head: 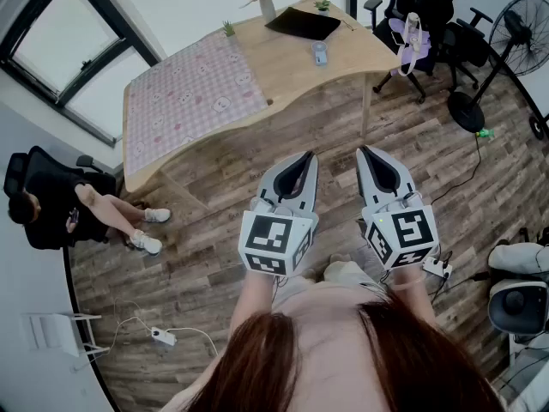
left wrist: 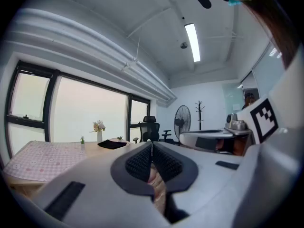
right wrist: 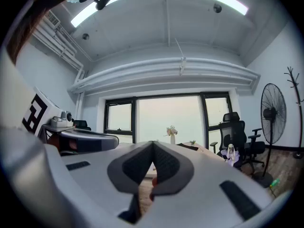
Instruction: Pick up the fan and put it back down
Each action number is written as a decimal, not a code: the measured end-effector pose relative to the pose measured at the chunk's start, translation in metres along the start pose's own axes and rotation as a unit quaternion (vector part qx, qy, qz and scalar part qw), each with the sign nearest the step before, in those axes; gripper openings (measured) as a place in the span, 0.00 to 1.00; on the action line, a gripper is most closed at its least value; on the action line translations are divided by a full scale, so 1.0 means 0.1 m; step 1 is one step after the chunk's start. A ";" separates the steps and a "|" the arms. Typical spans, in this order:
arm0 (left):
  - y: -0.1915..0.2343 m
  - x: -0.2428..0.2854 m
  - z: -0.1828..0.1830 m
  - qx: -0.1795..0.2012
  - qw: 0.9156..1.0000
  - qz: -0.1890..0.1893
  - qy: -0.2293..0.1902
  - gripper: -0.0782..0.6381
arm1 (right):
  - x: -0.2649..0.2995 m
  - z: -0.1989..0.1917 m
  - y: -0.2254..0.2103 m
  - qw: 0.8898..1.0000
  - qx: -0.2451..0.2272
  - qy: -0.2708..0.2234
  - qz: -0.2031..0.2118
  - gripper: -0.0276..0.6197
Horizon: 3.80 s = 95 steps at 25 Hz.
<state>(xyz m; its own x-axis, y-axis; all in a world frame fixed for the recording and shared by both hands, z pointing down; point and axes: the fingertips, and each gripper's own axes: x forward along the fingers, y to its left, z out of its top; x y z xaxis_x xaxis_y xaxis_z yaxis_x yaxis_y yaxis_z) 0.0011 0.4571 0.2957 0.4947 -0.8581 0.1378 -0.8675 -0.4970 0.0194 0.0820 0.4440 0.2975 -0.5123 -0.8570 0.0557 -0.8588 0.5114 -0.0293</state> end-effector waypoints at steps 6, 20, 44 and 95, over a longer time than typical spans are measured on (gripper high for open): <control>-0.07 0.21 -0.01 -0.002 1.000 -0.001 0.003 0.13 | 0.04 -0.03 -0.17 1.000 0.001 0.003 0.006 0.04; -0.44 0.69 -0.07 -0.007 1.000 0.011 0.011 0.13 | 0.03 -0.17 -0.73 0.999 0.018 0.012 0.029 0.04; 0.33 1.73 0.04 0.000 1.000 0.003 0.018 0.13 | 1.18 -0.21 -1.25 0.999 0.026 0.028 0.017 0.04; 2.12 3.54 0.00 0.003 0.997 -0.062 0.052 0.13 | 3.76 -0.35 -1.98 0.997 -0.014 0.068 -0.036 0.05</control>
<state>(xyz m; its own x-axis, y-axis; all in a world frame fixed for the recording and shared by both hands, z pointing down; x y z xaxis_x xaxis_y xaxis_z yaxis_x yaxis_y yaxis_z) -0.0075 0.0484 0.3486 0.5896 -0.7721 0.2370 -0.7996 -0.5995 0.0360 0.0598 0.0229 0.3588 -0.4426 -0.8760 0.1915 -0.8919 0.4521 0.0068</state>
